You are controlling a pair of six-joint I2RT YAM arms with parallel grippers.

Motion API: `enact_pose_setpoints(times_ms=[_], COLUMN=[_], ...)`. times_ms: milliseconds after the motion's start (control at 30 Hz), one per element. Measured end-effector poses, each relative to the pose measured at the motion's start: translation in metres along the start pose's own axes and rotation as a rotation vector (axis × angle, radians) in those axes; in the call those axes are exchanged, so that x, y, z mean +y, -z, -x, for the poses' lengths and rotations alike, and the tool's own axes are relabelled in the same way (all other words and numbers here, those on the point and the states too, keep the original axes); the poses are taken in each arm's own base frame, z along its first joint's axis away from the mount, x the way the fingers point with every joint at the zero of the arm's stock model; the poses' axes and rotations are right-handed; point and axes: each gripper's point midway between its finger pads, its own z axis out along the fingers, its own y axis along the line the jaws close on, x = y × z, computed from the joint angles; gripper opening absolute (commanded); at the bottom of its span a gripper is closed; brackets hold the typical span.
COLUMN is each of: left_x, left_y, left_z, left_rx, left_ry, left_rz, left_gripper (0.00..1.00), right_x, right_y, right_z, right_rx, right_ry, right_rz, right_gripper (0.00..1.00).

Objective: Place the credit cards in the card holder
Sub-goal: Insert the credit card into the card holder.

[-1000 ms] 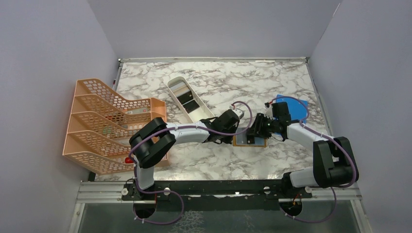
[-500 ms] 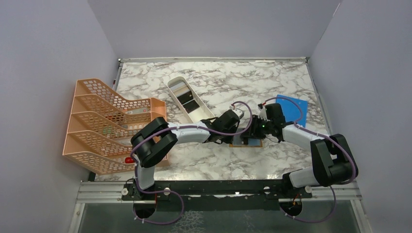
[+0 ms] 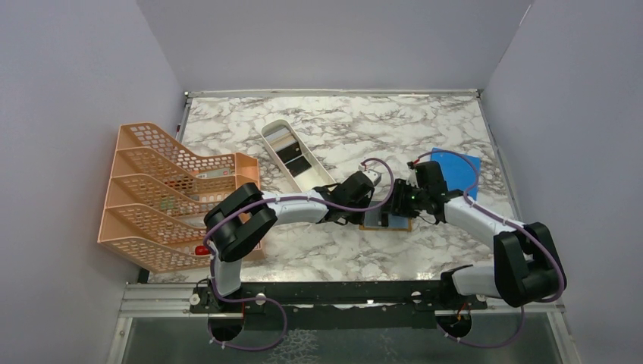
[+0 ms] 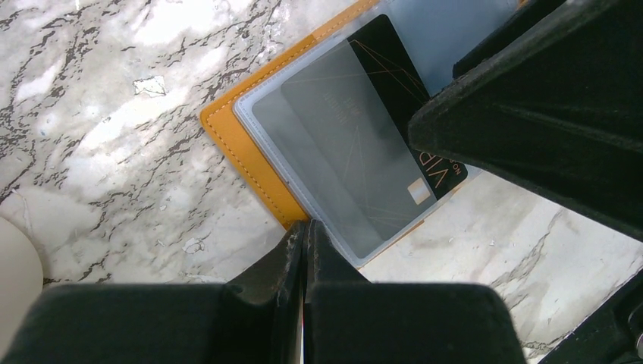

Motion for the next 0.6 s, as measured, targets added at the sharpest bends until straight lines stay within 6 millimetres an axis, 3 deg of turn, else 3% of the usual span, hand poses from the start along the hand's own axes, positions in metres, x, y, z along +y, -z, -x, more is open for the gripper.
enact_pose_setpoints(times_ms=[367,600], left_x=[0.000,0.000], left_y=[0.000,0.000], left_z=[0.001,0.001], left_rx=[-0.003,-0.005], left_ry=[0.005,0.006], left_rz=[-0.001,-0.001], left_gripper=[0.03,0.03], right_x=[0.006,0.019], right_y=[-0.010,-0.013], right_z=[-0.003,-0.004], right_rx=[0.026,0.022], right_ry=[-0.016,-0.004], right_rz=[0.037,0.074], right_gripper=[0.37,0.23])
